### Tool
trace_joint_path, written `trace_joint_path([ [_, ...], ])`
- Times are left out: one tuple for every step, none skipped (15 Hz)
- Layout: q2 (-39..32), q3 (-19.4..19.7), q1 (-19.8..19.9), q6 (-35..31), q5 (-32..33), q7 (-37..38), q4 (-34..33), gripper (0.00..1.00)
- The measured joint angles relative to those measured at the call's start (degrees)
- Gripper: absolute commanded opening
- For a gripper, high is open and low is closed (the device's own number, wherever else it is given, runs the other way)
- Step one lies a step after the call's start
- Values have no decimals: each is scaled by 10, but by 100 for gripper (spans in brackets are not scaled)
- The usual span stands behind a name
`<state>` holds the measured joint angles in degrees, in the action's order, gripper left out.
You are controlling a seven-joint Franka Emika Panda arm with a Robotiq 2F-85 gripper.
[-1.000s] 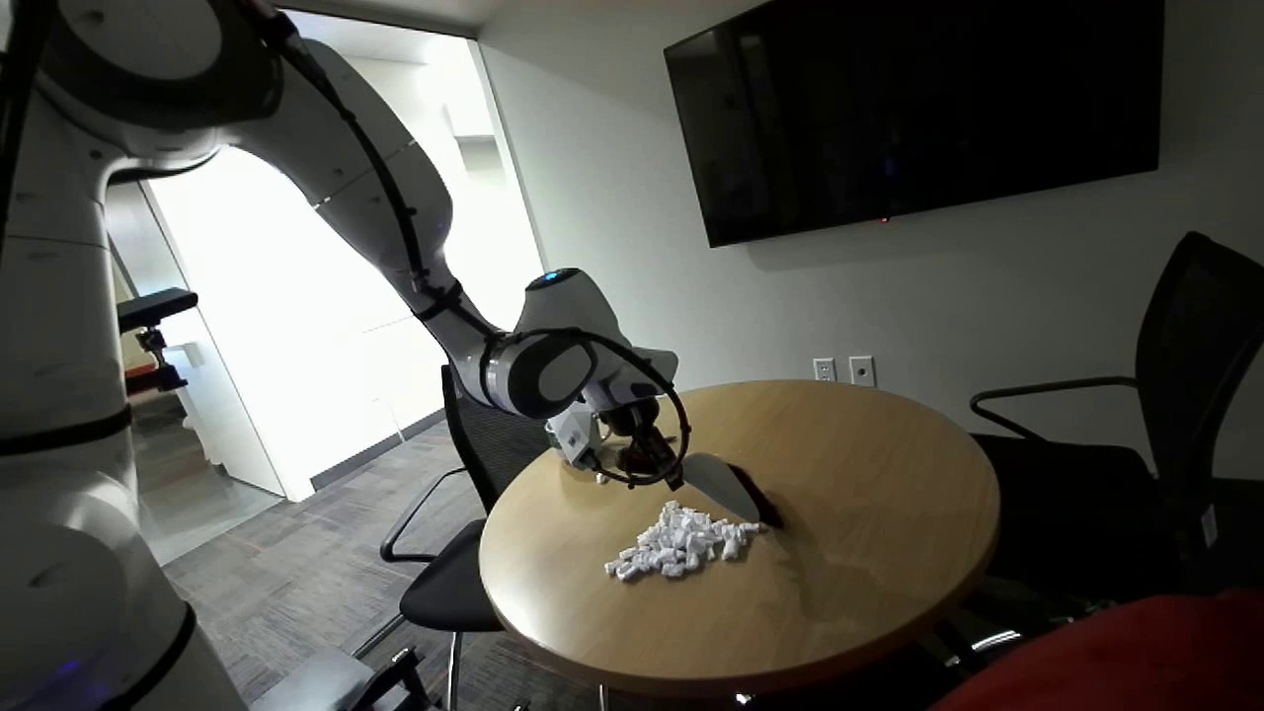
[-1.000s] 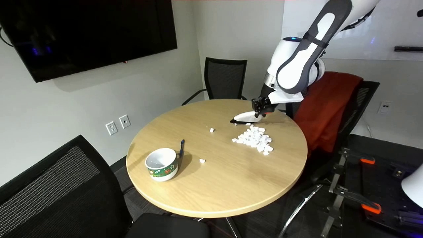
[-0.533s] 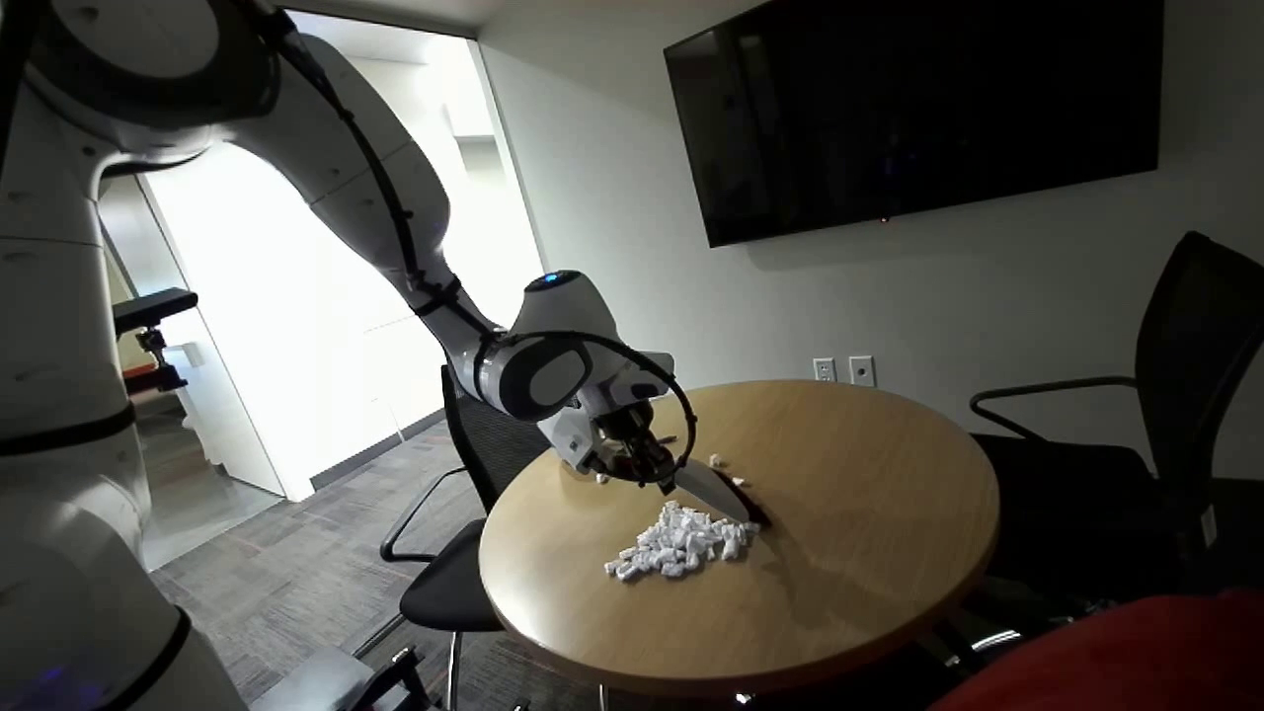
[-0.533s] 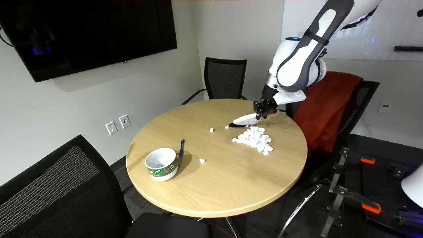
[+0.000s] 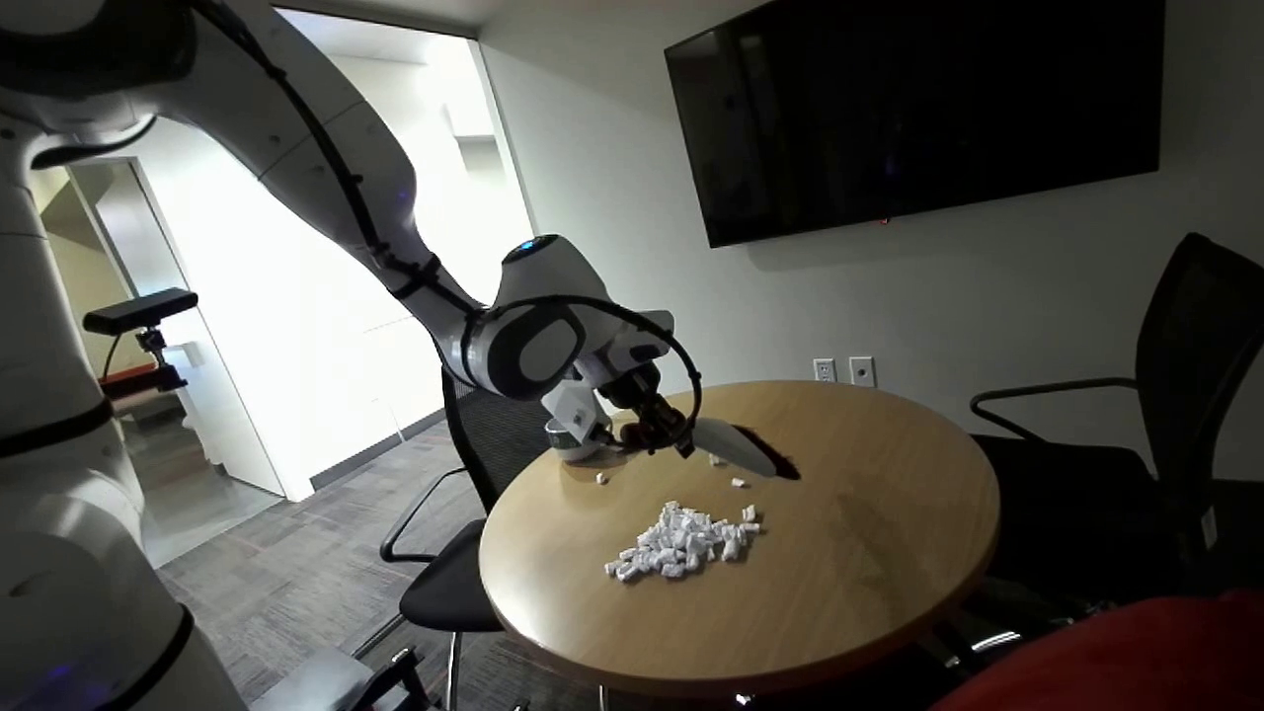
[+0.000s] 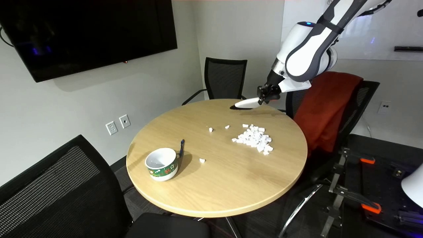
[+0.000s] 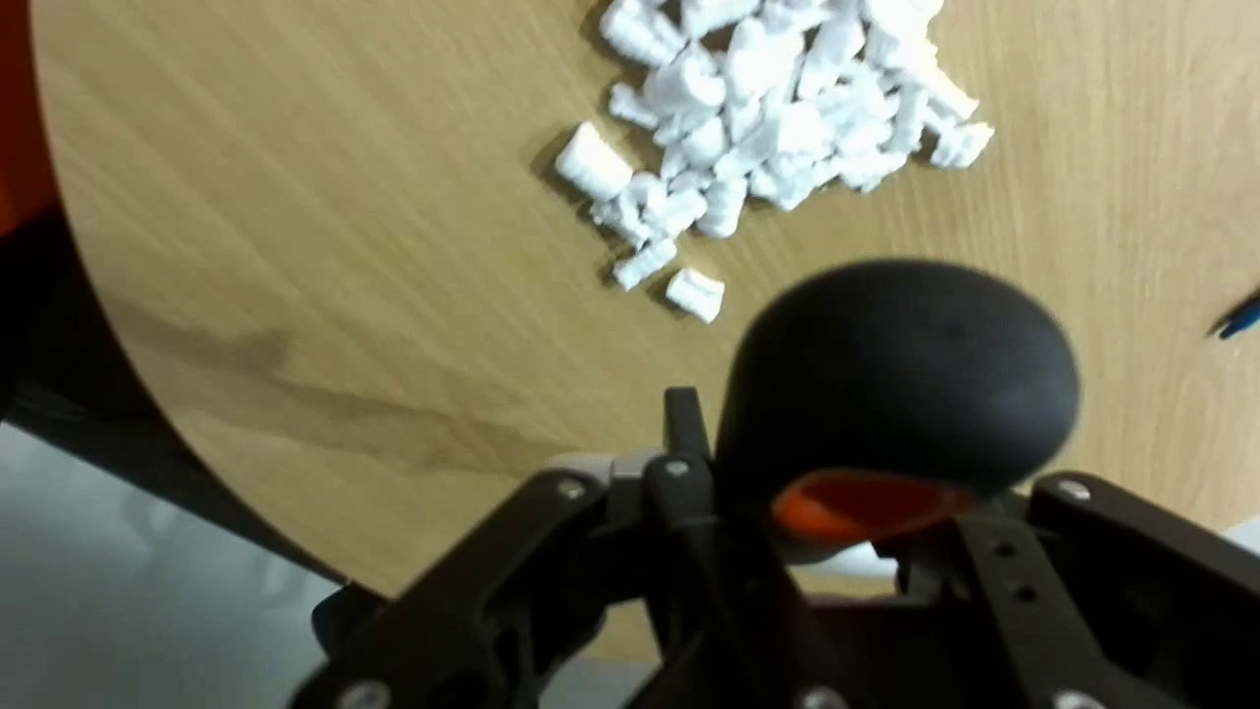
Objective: Use the brush and sweep the white objects on the table
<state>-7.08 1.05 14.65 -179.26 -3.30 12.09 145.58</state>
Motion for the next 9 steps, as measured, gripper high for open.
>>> trace_joint_path([
  [0,32,-11,-13,31,21,-3,14],
  [-5,75,-27,-28,65,47,-10,14],
  [-15,125,-47,-41,97,70,-23,14],
  [-32,173,-70,-50,119,88,-42,14],
  [-55,221,-96,-56,127,100,-67,14],
  [-84,269,-129,-61,128,113,-95,14],
  [-117,317,-169,-62,125,129,-125,14],
  [-151,360,-210,-62,118,146,-150,14],
  [-183,393,-247,-62,110,160,-172,14],
])
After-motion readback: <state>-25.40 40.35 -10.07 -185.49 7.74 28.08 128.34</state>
